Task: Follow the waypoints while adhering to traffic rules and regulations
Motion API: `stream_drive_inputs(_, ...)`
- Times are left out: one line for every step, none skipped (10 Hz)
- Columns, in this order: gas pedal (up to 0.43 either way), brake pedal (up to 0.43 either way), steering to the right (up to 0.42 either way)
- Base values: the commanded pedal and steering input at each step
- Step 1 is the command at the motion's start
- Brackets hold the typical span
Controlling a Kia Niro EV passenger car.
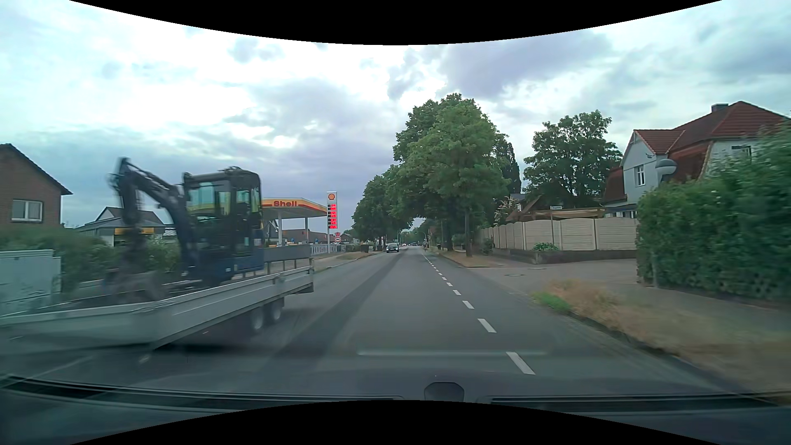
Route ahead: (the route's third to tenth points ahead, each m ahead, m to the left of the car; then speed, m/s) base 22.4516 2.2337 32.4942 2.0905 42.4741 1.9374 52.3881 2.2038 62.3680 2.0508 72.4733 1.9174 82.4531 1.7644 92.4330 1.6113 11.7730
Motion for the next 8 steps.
stream_drive_inputs(0.039, 0.000, -0.002)
stream_drive_inputs(0.047, 0.000, -0.003)
stream_drive_inputs(0.047, 0.000, -0.003)
stream_drive_inputs(0.047, 0.000, -0.003)
stream_drive_inputs(0.047, 0.000, -0.004)
stream_drive_inputs(0.047, 0.000, -0.005)
stream_drive_inputs(0.047, 0.000, -0.006)
stream_drive_inputs(0.047, 0.000, -0.006)
